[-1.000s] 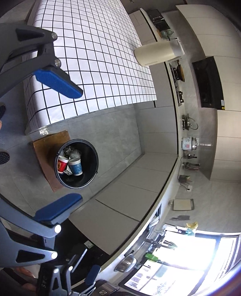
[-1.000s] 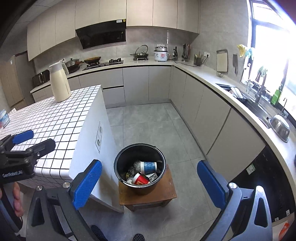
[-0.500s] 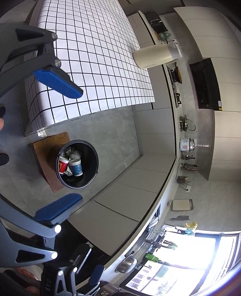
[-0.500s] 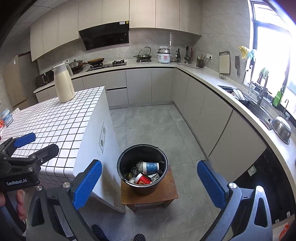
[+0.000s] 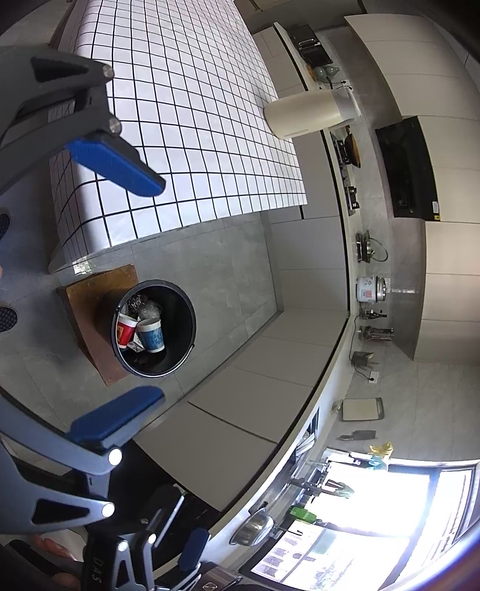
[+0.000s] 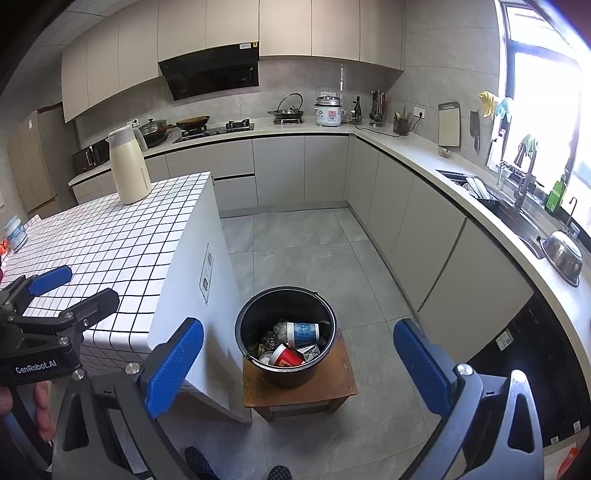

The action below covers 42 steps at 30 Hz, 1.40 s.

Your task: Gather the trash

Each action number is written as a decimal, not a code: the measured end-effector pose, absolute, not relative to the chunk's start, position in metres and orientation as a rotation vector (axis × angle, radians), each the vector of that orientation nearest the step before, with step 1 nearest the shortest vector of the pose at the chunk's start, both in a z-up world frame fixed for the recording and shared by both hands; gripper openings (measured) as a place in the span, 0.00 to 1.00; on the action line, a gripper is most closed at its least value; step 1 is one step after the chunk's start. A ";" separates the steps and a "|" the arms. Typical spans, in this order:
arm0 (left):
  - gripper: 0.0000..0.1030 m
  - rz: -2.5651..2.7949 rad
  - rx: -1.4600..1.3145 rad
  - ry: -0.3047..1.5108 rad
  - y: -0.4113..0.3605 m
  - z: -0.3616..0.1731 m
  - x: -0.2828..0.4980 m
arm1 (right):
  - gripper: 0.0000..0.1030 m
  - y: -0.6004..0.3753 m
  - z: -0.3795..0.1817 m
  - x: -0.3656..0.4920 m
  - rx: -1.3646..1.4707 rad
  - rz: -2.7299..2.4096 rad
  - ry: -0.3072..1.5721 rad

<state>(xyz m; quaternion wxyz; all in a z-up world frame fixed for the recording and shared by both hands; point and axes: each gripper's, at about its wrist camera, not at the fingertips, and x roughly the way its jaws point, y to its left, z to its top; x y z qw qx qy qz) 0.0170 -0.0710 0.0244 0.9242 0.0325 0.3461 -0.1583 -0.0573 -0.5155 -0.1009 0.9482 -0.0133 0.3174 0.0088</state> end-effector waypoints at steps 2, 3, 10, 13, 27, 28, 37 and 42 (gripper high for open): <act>1.00 -0.325 0.068 0.708 -0.072 0.024 0.017 | 1.00 -0.516 -0.101 -0.057 -0.028 0.016 0.645; 1.00 -0.326 0.067 0.709 -0.072 0.024 0.017 | 1.00 -0.517 -0.101 -0.058 -0.028 0.015 0.644; 1.00 -0.313 0.073 0.709 -0.073 0.023 0.018 | 1.00 -0.518 -0.101 -0.058 -0.027 0.018 0.647; 1.00 -0.313 0.066 0.714 -0.072 0.022 0.019 | 1.00 -0.518 -0.101 -0.056 -0.029 0.021 0.648; 1.00 -0.315 0.065 0.713 -0.070 0.020 0.017 | 1.00 -0.517 -0.101 -0.052 -0.033 0.031 0.648; 1.00 -0.317 0.064 0.713 -0.070 0.020 0.017 | 1.00 -0.518 -0.101 -0.052 -0.032 0.031 0.647; 1.00 -0.321 0.060 0.715 -0.072 0.019 0.018 | 1.00 -0.518 -0.102 -0.050 -0.030 0.030 0.646; 1.00 -0.328 0.060 0.719 -0.072 0.019 0.020 | 1.00 -0.519 -0.102 -0.049 -0.031 0.028 0.646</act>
